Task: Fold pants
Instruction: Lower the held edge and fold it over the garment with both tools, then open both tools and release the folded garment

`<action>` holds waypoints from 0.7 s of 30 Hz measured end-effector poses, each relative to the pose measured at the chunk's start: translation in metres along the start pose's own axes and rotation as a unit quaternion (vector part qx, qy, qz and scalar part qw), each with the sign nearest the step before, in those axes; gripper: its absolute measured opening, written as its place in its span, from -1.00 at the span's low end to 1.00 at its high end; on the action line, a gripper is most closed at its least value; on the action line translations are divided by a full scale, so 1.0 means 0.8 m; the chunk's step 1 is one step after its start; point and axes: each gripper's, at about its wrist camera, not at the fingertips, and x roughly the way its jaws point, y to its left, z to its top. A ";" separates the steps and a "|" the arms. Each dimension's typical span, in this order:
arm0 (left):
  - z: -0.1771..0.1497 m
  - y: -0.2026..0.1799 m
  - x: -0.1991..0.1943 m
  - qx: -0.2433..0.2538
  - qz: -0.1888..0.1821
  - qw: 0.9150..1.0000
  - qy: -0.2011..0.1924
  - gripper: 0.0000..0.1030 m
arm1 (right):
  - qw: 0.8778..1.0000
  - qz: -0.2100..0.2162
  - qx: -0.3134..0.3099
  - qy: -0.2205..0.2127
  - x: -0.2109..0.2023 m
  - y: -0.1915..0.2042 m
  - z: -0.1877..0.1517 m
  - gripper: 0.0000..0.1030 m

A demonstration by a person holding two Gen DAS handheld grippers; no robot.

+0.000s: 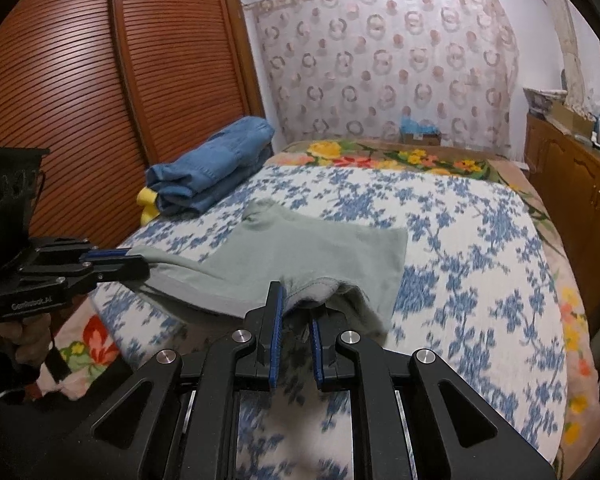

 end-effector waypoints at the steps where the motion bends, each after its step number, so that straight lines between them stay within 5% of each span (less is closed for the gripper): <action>1: 0.003 0.001 0.001 0.001 0.002 1.000 -0.003 -0.92 | 1.000 0.000 0.001 -0.002 0.002 0.000 0.003 -0.81; 12: 0.035 0.021 0.036 0.006 0.023 1.000 -0.006 -0.91 | 1.000 -0.014 0.003 -0.010 0.039 -0.018 0.029 -0.81; 21: 0.045 0.039 0.068 -0.008 0.036 0.999 0.012 -0.83 | 0.999 -0.021 0.013 0.023 0.094 -0.039 0.041 -0.80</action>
